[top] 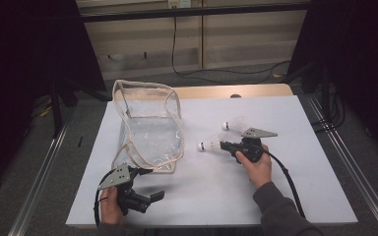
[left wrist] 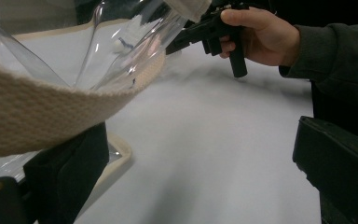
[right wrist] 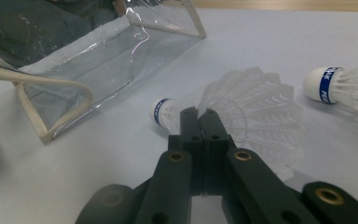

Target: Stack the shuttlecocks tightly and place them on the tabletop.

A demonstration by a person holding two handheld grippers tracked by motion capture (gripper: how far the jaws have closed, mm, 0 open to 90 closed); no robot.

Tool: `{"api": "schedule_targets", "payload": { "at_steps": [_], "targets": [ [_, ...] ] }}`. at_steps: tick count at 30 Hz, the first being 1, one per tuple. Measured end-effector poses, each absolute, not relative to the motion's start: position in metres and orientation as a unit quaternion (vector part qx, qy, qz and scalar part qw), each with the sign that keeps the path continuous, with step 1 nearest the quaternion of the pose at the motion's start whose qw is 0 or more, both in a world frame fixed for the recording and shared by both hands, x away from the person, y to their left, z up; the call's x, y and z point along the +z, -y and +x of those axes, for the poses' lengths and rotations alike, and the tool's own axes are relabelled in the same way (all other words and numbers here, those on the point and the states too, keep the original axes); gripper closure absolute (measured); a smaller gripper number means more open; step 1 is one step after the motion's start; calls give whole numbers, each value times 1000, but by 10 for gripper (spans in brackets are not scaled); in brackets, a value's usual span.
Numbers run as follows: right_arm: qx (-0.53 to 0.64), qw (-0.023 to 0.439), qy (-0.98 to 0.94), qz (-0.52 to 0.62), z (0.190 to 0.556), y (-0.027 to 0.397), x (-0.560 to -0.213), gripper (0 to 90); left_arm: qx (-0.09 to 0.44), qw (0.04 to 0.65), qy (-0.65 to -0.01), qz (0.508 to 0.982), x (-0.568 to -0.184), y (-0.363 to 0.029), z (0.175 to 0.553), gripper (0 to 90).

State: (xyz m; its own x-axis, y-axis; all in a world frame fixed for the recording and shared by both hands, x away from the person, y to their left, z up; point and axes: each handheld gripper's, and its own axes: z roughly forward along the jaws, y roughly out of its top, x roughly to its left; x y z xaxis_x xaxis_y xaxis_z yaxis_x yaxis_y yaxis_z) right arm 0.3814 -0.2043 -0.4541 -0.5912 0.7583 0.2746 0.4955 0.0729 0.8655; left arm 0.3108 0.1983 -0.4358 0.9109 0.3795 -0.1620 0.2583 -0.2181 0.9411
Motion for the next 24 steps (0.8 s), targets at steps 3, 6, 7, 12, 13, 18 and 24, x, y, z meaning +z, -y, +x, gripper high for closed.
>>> {"api": "schedule_targets", "payload": {
  "at_steps": [3,6,7,12,13,18,24],
  "targets": [
    [526,124,-721,433,382,204,-454,900,51,591,-204,779,-436,-198,311,36],
    [529,122,-721,431,381,203,-454,900,51,592,-205,778,-436,-198,311,36],
    [529,121,-722,429,381,203,-454,900,51,591,-204,778,-436,-198,311,36],
    [532,118,-722,426,379,202,-453,900,52,591,-204,779,-436,-198,311,36],
    [533,118,-722,424,379,203,-452,900,51,591,-204,778,-436,-198,311,36],
    [536,114,-719,427,380,202,-454,900,52,591,-204,779,-436,-199,311,36],
    [540,108,-717,428,382,201,-456,900,52,592,-204,778,-436,-199,311,36]
  ]
}}
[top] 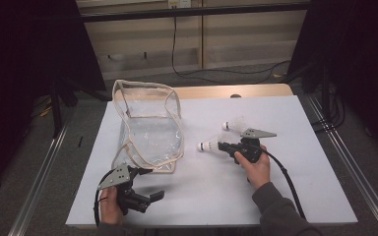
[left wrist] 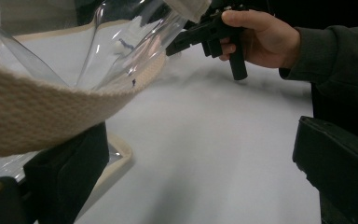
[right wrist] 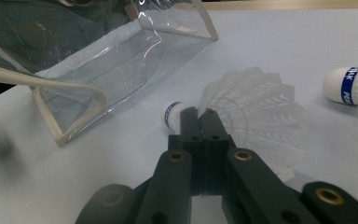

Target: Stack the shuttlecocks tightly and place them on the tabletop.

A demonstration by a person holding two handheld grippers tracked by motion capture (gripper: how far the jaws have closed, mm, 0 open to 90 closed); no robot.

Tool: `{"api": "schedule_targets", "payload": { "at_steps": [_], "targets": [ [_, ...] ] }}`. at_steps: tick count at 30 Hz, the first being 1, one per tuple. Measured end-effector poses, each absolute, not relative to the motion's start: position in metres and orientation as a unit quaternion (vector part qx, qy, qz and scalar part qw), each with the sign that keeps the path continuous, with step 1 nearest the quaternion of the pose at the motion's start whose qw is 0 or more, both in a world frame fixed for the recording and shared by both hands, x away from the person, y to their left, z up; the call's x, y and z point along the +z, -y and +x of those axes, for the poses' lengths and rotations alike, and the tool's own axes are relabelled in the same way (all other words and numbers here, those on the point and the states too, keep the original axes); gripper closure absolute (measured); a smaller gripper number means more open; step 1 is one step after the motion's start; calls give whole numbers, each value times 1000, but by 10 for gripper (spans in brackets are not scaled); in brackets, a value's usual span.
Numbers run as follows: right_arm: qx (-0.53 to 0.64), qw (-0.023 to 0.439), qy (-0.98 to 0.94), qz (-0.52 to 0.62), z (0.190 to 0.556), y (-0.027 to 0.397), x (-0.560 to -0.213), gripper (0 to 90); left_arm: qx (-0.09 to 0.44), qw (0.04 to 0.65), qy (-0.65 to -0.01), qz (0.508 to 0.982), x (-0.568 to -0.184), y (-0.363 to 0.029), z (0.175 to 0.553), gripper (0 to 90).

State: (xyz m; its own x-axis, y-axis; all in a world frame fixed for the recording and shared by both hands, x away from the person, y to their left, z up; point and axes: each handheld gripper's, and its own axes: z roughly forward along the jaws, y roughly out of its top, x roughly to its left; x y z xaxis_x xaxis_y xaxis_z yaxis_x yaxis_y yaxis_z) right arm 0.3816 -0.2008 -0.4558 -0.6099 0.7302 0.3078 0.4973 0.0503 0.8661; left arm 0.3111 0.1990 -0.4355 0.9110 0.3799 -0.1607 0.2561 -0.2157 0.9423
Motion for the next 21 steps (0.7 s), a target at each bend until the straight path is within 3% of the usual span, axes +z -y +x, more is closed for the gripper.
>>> {"api": "schedule_targets", "payload": {
  "at_steps": [5,10,21],
  "targets": [
    [533,116,-718,432,383,202,-457,900,52,592,-204,778,-435,-199,311,36],
    [509,127,-729,438,383,204,-459,836,53,592,-204,778,-435,-199,311,36],
    [482,157,-736,448,382,207,-457,552,52,592,-206,778,-436,-199,311,36]
  ]
}}
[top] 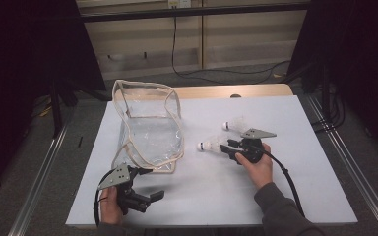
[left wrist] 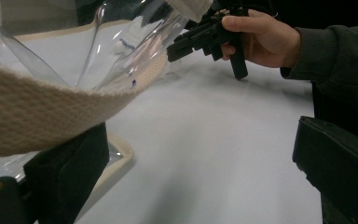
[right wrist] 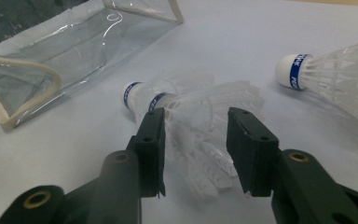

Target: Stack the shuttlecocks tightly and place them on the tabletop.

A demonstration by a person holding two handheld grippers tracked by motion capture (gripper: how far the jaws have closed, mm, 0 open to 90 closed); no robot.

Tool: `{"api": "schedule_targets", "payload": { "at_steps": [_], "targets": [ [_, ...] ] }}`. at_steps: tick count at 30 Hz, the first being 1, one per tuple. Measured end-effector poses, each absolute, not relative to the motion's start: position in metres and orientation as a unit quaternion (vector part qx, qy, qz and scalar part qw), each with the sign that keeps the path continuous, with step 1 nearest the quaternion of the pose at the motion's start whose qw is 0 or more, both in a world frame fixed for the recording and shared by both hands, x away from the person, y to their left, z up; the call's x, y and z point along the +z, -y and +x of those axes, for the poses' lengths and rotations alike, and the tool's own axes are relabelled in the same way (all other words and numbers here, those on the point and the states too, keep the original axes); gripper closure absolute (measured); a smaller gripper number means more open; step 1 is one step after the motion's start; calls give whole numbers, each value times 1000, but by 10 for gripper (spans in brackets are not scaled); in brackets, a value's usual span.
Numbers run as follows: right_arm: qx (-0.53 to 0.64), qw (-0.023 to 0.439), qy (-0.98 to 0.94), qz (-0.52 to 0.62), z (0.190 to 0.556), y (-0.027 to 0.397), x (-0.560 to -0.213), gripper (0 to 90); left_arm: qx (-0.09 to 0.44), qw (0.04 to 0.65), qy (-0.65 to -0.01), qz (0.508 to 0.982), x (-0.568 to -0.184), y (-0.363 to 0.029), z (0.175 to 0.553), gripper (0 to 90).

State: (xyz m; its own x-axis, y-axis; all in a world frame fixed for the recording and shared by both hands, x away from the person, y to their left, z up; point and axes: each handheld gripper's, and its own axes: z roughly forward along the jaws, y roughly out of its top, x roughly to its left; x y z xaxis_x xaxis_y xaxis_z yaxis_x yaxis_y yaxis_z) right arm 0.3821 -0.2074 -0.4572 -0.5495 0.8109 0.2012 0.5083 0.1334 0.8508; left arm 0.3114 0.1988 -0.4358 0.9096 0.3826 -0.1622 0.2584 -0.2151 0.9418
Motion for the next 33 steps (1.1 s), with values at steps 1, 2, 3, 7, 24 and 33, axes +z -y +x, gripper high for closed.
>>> {"api": "schedule_targets", "payload": {
  "at_steps": [1,2,3,7,24,33],
  "targets": [
    [481,158,-736,450,382,208,-457,527,53,591,-206,778,-436,-199,311,36],
    [480,159,-737,449,382,209,-456,528,53,591,-206,778,-436,-199,311,36],
    [479,161,-738,447,381,209,-456,521,53,591,-206,778,-436,-199,311,36],
    [481,166,-734,450,380,212,-453,427,52,591,-207,778,-436,-199,311,36],
    [479,185,-721,465,375,226,-440,176,55,592,-206,777,-435,-199,311,36],
    [474,202,-717,470,374,232,-436,125,55,592,-206,777,-435,-199,311,37]
  ]
}}
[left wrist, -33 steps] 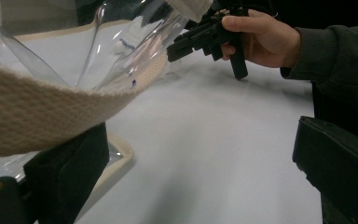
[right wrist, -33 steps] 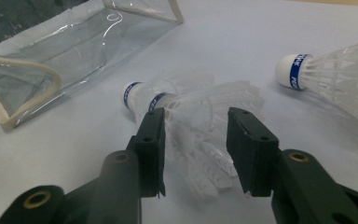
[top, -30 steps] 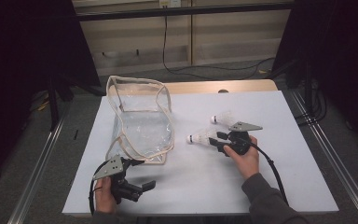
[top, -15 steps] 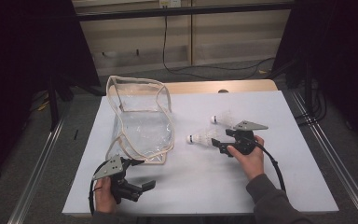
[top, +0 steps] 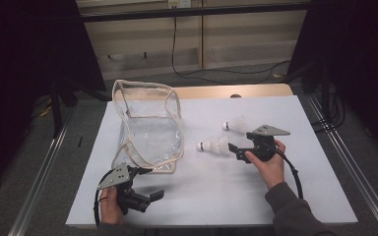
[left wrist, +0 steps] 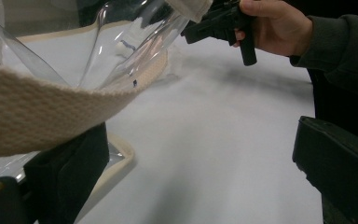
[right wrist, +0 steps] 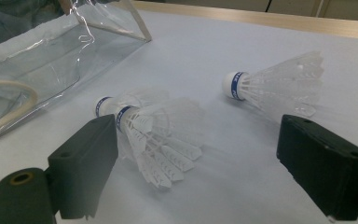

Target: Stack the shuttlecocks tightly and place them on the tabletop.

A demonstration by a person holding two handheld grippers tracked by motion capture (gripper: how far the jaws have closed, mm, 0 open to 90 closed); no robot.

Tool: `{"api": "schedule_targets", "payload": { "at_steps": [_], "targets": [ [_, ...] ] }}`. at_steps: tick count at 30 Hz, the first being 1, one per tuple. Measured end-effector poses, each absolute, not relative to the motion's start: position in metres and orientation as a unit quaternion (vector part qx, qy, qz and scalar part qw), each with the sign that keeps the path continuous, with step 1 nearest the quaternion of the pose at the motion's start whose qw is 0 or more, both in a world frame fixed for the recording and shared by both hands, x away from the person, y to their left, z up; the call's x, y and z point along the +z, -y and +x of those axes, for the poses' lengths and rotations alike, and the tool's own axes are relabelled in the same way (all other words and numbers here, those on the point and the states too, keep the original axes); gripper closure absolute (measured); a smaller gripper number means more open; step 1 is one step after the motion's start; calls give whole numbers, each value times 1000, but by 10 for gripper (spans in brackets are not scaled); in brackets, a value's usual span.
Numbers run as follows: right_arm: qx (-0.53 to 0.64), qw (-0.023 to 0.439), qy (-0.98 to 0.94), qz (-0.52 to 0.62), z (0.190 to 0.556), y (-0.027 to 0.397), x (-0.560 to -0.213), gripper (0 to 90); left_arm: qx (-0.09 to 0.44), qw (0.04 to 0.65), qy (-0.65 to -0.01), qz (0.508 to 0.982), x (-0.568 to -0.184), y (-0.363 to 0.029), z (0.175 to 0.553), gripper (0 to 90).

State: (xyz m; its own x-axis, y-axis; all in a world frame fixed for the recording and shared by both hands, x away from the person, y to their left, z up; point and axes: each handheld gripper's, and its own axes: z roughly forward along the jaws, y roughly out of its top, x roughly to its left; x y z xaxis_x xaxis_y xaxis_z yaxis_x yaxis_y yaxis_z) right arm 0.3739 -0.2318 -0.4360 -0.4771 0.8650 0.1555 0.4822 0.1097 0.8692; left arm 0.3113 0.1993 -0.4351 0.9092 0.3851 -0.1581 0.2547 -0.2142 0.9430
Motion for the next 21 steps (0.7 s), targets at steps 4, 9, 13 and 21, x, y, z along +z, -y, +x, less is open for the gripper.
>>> {"api": "schedule_targets", "payload": {
  "at_steps": [4,9,13,21],
  "targets": [
    [475,201,-715,472,374,234,-434,117,56,592,-206,777,-435,-199,311,37],
    [471,207,-714,475,374,238,-433,107,55,592,-206,777,-435,-199,311,36],
    [468,214,-712,478,375,241,-433,103,55,593,-206,776,-435,-199,311,37],
    [460,226,-707,488,381,244,-434,86,56,592,-206,777,-435,-200,312,37]
  ]
}}
